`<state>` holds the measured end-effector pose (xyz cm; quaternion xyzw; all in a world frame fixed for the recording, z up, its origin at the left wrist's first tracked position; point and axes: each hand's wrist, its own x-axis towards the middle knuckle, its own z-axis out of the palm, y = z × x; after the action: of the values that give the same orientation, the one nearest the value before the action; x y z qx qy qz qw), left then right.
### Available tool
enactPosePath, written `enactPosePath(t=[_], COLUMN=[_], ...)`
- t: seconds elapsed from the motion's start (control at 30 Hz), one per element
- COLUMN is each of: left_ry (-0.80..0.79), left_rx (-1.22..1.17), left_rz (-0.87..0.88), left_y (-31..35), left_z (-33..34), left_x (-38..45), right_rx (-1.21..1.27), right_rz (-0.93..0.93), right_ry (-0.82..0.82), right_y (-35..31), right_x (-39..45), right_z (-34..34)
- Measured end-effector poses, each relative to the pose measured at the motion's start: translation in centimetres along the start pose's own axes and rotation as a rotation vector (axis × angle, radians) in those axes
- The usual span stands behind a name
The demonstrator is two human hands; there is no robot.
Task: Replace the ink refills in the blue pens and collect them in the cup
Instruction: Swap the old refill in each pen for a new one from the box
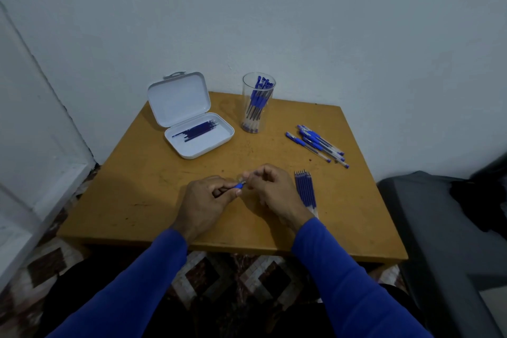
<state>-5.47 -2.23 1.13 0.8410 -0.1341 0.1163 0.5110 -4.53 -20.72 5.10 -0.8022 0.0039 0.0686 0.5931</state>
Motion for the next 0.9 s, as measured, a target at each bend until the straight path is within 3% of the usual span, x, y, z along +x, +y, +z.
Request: enactPosePath(t=[0.1,0.27,0.43,0.57,0.73,0.9], left_ry=[-0.002,-0.002,-0.010,-0.014,-0.008,-0.005], left_rx=[0.009,-0.006,-0.027,-0.017,-0.054,-0.042], left_rz=[0.012,0.000,-0.008,-0.008,-0.025,-0.034], left_y=[0.01,0.03,0.27,0.36,0.46,0.43], left_z=[-0.05,-0.10,-0.11,-0.19,-0.16,-0.22], left_x=[0.01,-0.03,-0.07,-0.10,-0.13,-0.12], right_rx=[-0.103,0.034,-0.116,-0.014,-0.091,0.023], right_rz=[-0.002,-0.025,-0.008,-0.045,-0.011,-0.032], right_ry=[0.034,-0.085,-0.012,-0.107,-0.006,-0.128], right_y=[0.15,-0.30,-0.24,-0.46,-0.74,-0.67], right_x=[-0.09,-0.38,-0.22,-0.35,-0.27,-0.19], right_z=[0.24,-0.62,-0.24,-0.73,-0.20,-0.73])
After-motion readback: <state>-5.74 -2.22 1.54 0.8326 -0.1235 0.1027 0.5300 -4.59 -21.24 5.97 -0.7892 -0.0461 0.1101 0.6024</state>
